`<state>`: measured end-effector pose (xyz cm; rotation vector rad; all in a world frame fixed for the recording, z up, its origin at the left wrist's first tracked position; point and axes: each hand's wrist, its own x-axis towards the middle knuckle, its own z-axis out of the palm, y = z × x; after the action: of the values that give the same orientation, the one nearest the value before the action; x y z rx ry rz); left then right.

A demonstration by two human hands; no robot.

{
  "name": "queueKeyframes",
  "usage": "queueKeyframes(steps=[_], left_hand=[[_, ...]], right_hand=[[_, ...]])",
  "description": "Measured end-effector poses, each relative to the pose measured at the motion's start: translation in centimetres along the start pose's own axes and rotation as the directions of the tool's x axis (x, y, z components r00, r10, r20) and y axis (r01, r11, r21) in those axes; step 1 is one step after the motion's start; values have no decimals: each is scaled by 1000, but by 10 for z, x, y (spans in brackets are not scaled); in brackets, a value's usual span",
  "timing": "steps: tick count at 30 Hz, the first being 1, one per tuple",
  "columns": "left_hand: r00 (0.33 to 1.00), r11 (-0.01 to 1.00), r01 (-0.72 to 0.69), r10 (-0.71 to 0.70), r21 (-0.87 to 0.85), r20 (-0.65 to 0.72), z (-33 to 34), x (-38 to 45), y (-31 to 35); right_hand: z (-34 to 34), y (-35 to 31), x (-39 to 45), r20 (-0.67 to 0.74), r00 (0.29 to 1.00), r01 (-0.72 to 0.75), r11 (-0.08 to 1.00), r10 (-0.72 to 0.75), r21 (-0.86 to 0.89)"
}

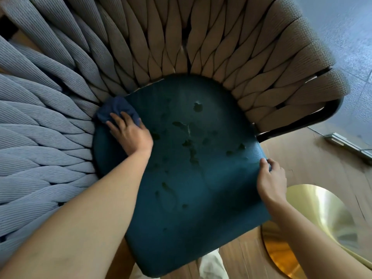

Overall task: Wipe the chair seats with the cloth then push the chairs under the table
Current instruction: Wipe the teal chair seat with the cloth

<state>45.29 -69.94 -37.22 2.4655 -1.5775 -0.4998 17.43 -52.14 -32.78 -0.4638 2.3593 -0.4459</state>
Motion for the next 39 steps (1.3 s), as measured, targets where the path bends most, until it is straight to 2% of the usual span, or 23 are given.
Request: queueKeyframes(steps=[2, 4, 5, 6, 7, 8, 11, 13, 14, 15, 17, 18, 19, 20, 22, 25, 26, 28, 30, 32, 34, 37, 39], left_hand=[[979, 977, -196, 190, 80, 77, 8, -4, 1], [824, 823, -560, 542, 96, 165, 1, -7, -28], [729, 734, -677, 657, 61, 190, -5, -4, -48], [686, 695, -718, 700, 34, 196, -12, -1, -65], [704, 712, -701, 687, 29, 180, -17, 1, -76], [766, 769, -637, 626, 45, 147, -20, 2, -78], [972, 972, -233, 233, 17, 26, -6, -1, -30], [999, 999, -22, 23, -27, 46, 1, -8, 24], [995, 998, -60, 60, -1, 78, 8, -12, 39], [973, 978, -208, 203, 34, 112, 16, -19, 45], [825, 836, -546, 525, 54, 208, 18, -35, 35], [783, 796, -604, 585, 35, 212, 15, -41, 20], [791, 799, -601, 588, 31, 168, 12, -43, 5], [841, 842, -538, 532, 45, 98, 8, -45, -6], [947, 944, -321, 322, 69, 0, 6, -41, -2], [999, 999, -30, 31, -27, 10, 12, -35, 55], [1000, 999, -3, 5, -47, 31, 16, -35, 71], [979, 982, -186, 182, 35, 98, 28, -33, 82], [839, 845, -527, 498, 97, 219, 28, -38, 69], [722, 739, -672, 637, 54, 271, 21, -35, 40], [779, 771, -623, 597, 129, 194, 14, -28, 23], [961, 959, -274, 270, 69, 63, 22, -29, 64], [970, 977, -213, 213, -13, 115, 33, -36, 104]], right_hand=[[1, 0, -1, -11, 1000, -4, 1000, 4, 4], [1, -1, -2, -10, 1000, -8, 1000, 8, 8], [0, -2, -2, -10, 1000, -7, 1000, 8, 12], [-1, -2, -2, -10, 1000, -8, 1000, 8, 12], [-1, -2, -2, -10, 1000, -9, 1000, 9, 12], [-1, -2, -3, -9, 1000, -7, 1000, 7, 8], [-1, 0, -4, -6, 1000, 0, 1000, 0, -15], [-2, 0, -3, 3, 1000, 4, 1000, -4, -16], [-1, 1, -3, 9, 1000, 5, 1000, -5, -16], [-2, 1, -2, 10, 1000, 4, 1000, -4, -14], [-2, 3, 0, 17, 1000, 5, 1000, -5, -12], [-3, 3, 0, 25, 1000, 8, 1000, -8, -9], [-3, 3, 0, 32, 999, 12, 1000, -12, -1], [-4, 2, -1, 34, 999, 14, 1000, -14, 9], [-5, 1, -2, 35, 999, 17, 1000, -18, 24], [-9, 3, -2, 47, 999, 24, 999, -26, 30], [-9, 4, -1, 52, 998, 27, 999, -29, 33], [-10, 5, 0, 60, 998, 30, 999, -32, 37], [-12, 6, 2, 61, 997, 41, 998, -45, 54], [-15, 6, 2, 53, 997, 47, 995, -52, 91], [-19, 8, 0, 41, 998, 40, 991, -46, 130], [-23, 14, -3, 15, 1000, 24, 987, -26, 156], [-25, 20, -5, 13, 1000, 11, 989, -13, 148]])
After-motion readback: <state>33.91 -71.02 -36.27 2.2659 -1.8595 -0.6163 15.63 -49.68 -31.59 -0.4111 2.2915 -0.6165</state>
